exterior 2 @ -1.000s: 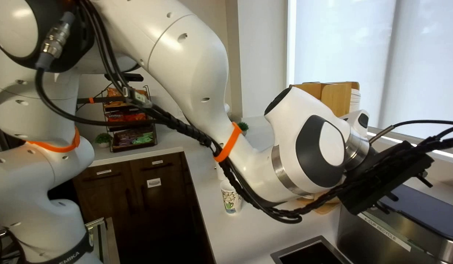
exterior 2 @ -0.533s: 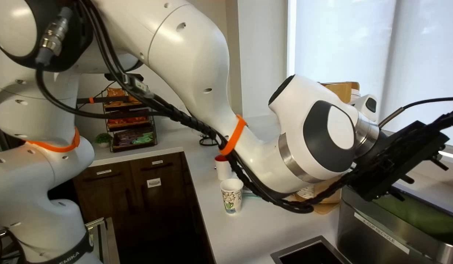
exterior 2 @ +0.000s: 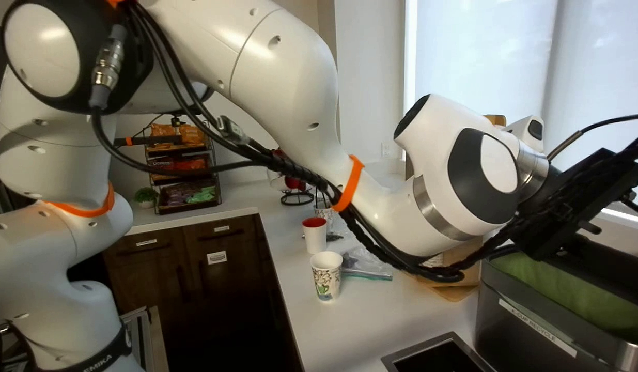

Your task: Open the lid of the bin

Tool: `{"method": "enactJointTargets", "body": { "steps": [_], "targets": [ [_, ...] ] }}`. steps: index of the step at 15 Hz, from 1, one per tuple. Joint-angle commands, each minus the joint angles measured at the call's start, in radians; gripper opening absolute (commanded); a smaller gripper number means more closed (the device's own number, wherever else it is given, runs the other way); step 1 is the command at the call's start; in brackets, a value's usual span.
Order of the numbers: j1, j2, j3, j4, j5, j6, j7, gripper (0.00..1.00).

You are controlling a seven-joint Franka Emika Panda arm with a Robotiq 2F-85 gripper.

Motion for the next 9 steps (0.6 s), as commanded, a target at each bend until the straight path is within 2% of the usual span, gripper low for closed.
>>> {"method": "enactJointTargets", "body": {
  "steps": [1,9],
  "targets": [
    [-0.025,0.076,0.071,0.121,0.047,-0.085,-0.037,1.00],
    [-0.063,0.210,0.219,0.355,0.176,-0.298,-0.190,1.00]
  ]
}}
